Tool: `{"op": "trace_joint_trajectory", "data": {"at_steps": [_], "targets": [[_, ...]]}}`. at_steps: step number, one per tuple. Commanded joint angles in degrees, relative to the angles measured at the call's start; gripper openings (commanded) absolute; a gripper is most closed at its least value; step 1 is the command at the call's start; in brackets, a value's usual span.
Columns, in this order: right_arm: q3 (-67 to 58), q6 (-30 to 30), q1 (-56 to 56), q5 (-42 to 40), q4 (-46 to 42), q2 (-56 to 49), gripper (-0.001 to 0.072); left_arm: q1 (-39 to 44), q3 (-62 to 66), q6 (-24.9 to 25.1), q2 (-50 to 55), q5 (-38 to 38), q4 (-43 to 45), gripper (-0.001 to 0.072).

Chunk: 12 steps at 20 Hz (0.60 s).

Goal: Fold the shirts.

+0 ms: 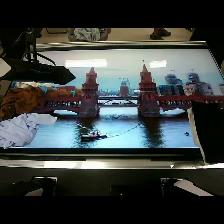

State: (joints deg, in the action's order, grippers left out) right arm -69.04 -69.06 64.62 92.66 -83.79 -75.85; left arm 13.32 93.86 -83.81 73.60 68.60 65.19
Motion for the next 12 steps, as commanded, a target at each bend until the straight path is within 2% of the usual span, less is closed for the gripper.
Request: {"op": "trace_joint_trajectory", "data": {"at_steps": [1, 3, 6, 8, 9, 11, 12], "targets": [[1.5, 2.7, 0.0, -4.8, 0.6, 0.4, 0.0671, -0.1, 0.0, 0.0, 0.0, -0.3, 0.0, 0.0033], [-6.4, 5.4, 0.0, -5.5, 0.6, 0.4, 0.0691, -0.1, 0.5, 0.0, -0.3, -0.4, 0.0, 0.0032], [-25.8, 7.7, -2.9, -16.2, 4.8, 0.4, 0.0689, -0.2, 5.8, 0.0, 0.0, -0.9, 2.8, 0.0031], [-36.6, 14.0, -10.7, -23.5, 9.2, 0.4, 0.0673, 0.0, 10.3, -1.3, 1.3, -0.9, 12.9, 0.0030], [-39.4, 16.2, -15.8, -24.4, 10.8, 0.4, 0.0673, 0.0, 11.3, -4.1, 2.2, -0.8, 19.3, 0.0030], [-40.0, 15.9, -27.8, -21.2, 10.3, 0.0, 0.0672, -0.1, 10.8, -9.2, 4.9, 1.6, 29.4, 0.0033], [-38.7, 14.3, -34.6, -18.3, 6.1, -1.0, 0.0672, -0.2, 10.0, -10.4, 6.4, 4.7, 30.7, 0.0077]]}}
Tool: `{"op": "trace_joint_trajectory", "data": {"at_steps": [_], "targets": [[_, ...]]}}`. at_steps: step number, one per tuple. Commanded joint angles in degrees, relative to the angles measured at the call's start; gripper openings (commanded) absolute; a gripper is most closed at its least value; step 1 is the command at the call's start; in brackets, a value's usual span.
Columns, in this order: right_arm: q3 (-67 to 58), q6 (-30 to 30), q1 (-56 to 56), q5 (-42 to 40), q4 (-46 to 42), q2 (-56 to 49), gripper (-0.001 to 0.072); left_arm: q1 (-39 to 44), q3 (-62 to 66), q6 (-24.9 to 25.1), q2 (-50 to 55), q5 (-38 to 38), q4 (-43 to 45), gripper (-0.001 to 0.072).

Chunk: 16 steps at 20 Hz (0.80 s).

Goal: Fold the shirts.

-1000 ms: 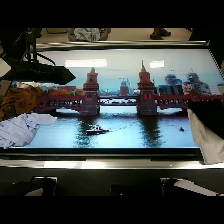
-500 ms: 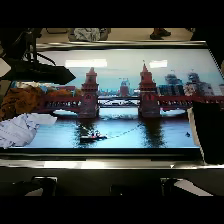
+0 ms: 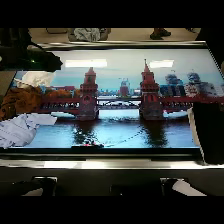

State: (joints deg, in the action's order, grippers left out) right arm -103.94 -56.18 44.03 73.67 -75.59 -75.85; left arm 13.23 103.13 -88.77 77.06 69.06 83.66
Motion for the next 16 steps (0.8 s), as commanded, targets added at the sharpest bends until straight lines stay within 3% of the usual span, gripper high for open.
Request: {"op": "trace_joint_trajectory", "data": {"at_steps": [1, 2, 3, 5, 8, 10, 16], "targets": [[-1.8, 0.0, -19.6, 5.0, -6.3, -2.2, 0.0674, 0.0, -1.0, -6.5, 4.4, 8.9, 12.1, 0.0312], [0.8, 0.0, -24.7, 10.4, -9.7, -3.5, 0.0674, 0.2, -3.8, -8.0, 5.8, 15.0, 12.1, 0.0614], [4.3, -0.3, -28.2, 14.2, -10.6, -4.4, 0.0674, 0.4, -7.7, -8.1, 6.5, 20.0, 11.9, 0.0684], [14.1, -0.8, -32.4, 17.2, -9.2, -4.3, 0.0630, 1.0, -19.6, -7.7, 4.3, 19.7, 10.9, 0.0677], [25.2, -1.6, -34.4, 11.8, -8.9, -0.5, 0.0602, 1.9, -35.5, -9.7, -5.5, 3.5, 10.4, 0.0676], [26.3, -2.1, -34.4, 10.2, -9.2, 0.4, 0.0608, 1.6, -38.8, -10.7, -8.2, -2.3, 10.5, 0.0676], [26.3, -1.9, -34.4, 9.8, -9.1, 0.4, 0.0615, 1.5, -38.8, -10.7, -7.8, -2.6, 10.4, 0.0677]]}}
